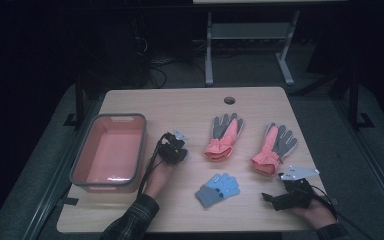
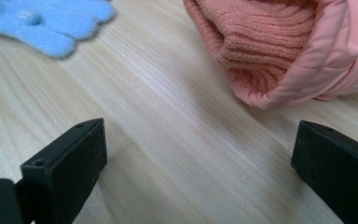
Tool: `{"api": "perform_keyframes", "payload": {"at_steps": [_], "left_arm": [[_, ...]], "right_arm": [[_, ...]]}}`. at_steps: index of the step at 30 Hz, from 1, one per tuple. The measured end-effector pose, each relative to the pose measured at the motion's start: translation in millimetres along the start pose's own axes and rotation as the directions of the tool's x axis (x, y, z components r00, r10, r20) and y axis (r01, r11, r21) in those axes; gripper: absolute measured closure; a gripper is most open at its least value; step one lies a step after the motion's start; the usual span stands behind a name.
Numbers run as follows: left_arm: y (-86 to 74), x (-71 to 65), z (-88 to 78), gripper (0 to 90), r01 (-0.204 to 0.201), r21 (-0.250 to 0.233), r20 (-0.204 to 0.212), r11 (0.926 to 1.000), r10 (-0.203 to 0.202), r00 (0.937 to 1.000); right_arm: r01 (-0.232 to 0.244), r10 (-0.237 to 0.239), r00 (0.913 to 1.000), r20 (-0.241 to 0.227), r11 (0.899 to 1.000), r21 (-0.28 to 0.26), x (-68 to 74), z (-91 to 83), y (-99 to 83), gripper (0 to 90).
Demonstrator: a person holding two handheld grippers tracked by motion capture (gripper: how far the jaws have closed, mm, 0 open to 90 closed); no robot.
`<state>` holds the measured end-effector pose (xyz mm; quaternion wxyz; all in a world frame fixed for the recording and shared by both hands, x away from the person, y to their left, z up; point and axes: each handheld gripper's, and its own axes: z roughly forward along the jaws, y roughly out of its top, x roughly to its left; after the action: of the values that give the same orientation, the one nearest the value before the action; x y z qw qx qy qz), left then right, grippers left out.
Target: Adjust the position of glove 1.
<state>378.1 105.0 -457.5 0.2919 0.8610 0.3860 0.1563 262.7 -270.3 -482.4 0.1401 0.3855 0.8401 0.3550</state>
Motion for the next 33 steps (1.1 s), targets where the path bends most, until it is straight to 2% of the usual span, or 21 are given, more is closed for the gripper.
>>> {"api": "perform_keyframes", "payload": {"at_steps": [2, 3, 5, 6, 7, 10, 12, 15, 16, 17, 18, 20, 21, 22, 25, 29, 33], "left_arm": [[1.2, -8.7, 1.2, 89.7, -0.014, -0.008, 0.024, 0.9999, 0.014, 0.9996], [1.2, -8.7, 1.2, 89.7, -0.014, -0.008, 0.024, 0.9999, 0.014, 0.9996], [2.8, -19.1, 1.9, 89.7, -0.038, -0.01, 0.057, 0.9992, 0.038, 0.9977], [2.8, -19.1, 1.9, 89.7, -0.038, -0.01, 0.057, 0.9992, 0.038, 0.9977], [3.2, -24.8, 2.1, 89.6, -0.043, -0.012, 0.087, 0.999, 0.044, 0.9952], [4.1, -32.3, 1.4, 89.7, -0.061, -0.012, 0.107, 0.9981, 0.062, 0.9923], [4.2, -33.6, 1.3, 89.6, -0.056, -0.014, 0.119, 0.9983, 0.057, 0.9912], [5.0, -31.4, -2.6, 89.4, -0.073, -0.025, 0.131, 0.997, 0.075, 0.9885], [5.9, -27.5, -9.2, 88.6, -0.078, -0.05, 0.13, 0.9957, 0.084, 0.9879], [5.9, -27.5, -9.2, 87.9, -0.078, -0.05, 0.13, 0.9957, 0.084, 0.9879], [5.6, -22.6, -16.9, 87.1, -0.083, -0.077, 0.124, 0.9935, 0.092, 0.9881], [3.3, -16.1, -24.8, 85.5, -0.077, -0.093, 0.128, 0.9927, 0.089, 0.9878], [3.3, -16.1, -24.8, 84.3, -0.077, -0.093, 0.128, 0.9927, 0.089, 0.9878], [-1.1, -10.9, -30.4, 82.5, -0.059, -0.097, 0.134, 0.9935, 0.072, 0.9883], [-6.1, -6.0, -34.1, 75.9, -0.059, -0.101, 0.141, 0.9931, 0.074, 0.9872], [-14.2, -1.0, -38.5, 66.9, -0.063, -0.096, 0.12, 0.9934, 0.074, 0.9901], [-16.7, 1.6, -35.9, 59.7, -0.067, -0.074, 0.118, 0.995, 0.075, 0.9901]], "right_arm": [[0.0, 0.0, 1.0, 0.0, 1.0, 0.0, 0.0, 0.0, 0.0, 2.9], [0.0, 0.0, 1.0, 0.0, 1.0, 0.0, 0.0, 0.0, 0.0, 2.9], [0.0, 0.0, 1.0, 0.0, 1.0, 0.0, 0.1, 0.0, 0.0, 2.9], [0.0, 0.0, 1.0, -0.001, 1.0, 0.0, 0.2, 0.0, 0.0, 2.9], [0.001, -0.001, 1.0, -0.001, 1.0, 0.0, 0.2, 0.0, 0.0, 2.9], [0.001, -0.001, 1.0, -0.002, 1.0, 0.0, 0.2, 0.0, 0.0, 2.9], [0.004, -0.004, 1.0, -0.001, 1.0, -0.001, 0.0, 0.1, 0.0, 2.9], [0.004, -0.004, 1.0, -0.002, 1.0, -0.001, 0.1, 0.1, 0.0, 2.9], [0.005, -0.005, 1.0, -0.002, 1.0, -0.002, 0.1, 0.1, 0.0, 2.9], [0.004, -0.004, 1.0, -0.002, 1.0, -0.001, 0.2, 0.0, 0.0, 2.9], [0.005, -0.005, 1.0, -0.002, 1.0, -0.001, 0.1, 0.1, 0.0, 2.9], [0.002, -0.002, 1.0, -0.002, 1.0, 0.0, 0.3, -0.1, 0.0, 2.9], [0.0, 0.0, 1.0, -0.003, 1.0, 0.001, 0.5, -0.1, -0.1, 2.9], [0.002, -0.002, 1.0, -0.004, 1.0, 0.001, 0.4, 0.0, 0.0, 2.9], [0.003, -0.003, 1.0, -0.004, 1.0, 0.0, 0.4, 0.0, -0.1, 2.9], [0.003, -0.003, 1.0, -0.004, 1.0, 0.0, 0.4, 0.0, -0.1, 2.9], [0.006, -0.006, 1.0, -0.003, 1.0, -0.002, 0.1, 0.0, 0.0, 2.9]]}}
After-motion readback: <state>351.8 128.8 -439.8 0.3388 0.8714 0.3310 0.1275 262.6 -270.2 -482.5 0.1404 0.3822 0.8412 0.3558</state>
